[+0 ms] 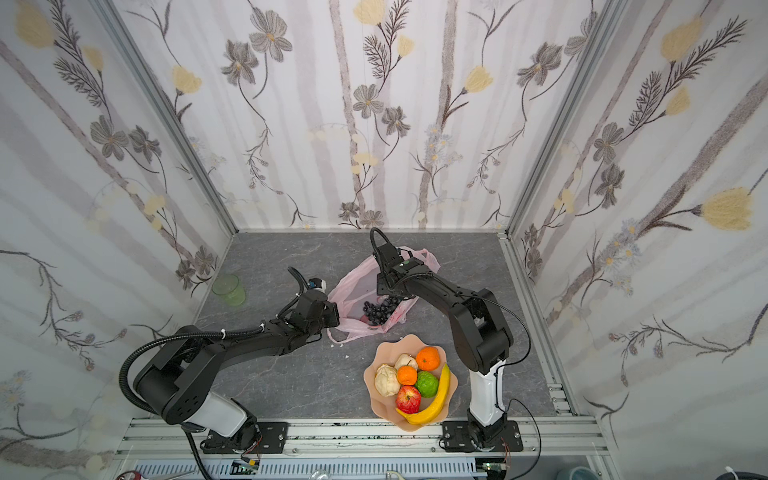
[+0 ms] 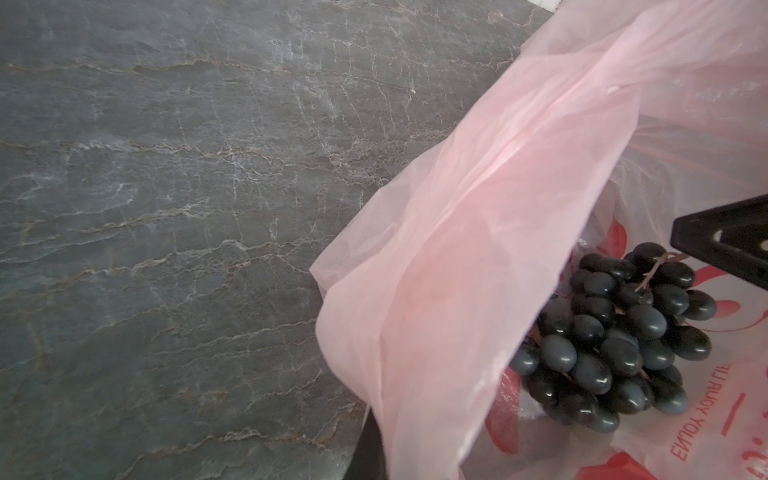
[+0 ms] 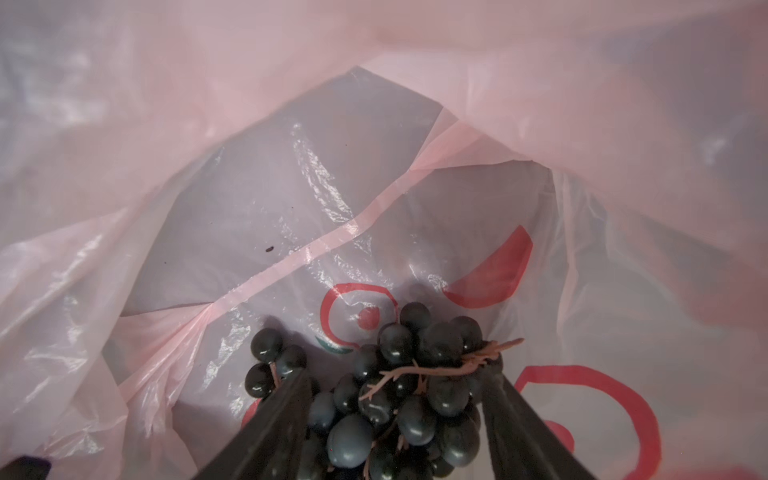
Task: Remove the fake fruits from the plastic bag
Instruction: 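Reach the right gripper back into the bag toward the black grapes, then lower the right gripper onto the grape stem and close it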
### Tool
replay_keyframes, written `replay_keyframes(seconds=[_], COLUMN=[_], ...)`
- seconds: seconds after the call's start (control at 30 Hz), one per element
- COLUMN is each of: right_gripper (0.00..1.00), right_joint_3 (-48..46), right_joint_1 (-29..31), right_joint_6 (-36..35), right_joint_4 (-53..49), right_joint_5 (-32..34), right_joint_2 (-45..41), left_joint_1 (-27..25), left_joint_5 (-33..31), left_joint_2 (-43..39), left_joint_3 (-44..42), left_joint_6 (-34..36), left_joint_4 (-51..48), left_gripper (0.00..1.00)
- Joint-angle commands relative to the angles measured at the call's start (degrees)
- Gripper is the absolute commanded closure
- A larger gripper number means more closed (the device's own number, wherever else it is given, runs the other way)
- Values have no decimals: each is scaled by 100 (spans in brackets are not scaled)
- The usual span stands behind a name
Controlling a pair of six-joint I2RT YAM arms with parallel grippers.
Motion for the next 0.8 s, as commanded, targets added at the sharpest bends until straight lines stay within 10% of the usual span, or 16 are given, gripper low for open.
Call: replay_keyframes(seconds=[0.0, 0.77], right_gripper=[32, 52], right_joint_3=[60, -67], right_joint_1=[-15, -29], right_joint_6=[-61, -70], right_joint_4=[22, 72], right_joint_5=[198, 346], right_joint_2=[141, 223], left_joint_1=[6, 10], left_joint_5=[-40, -72], left_joint_2=[-2, -24], left_joint_3=[2, -5], left_joint_6=[-11, 2], left_joint_4=[106, 106], left_gripper=[92, 92])
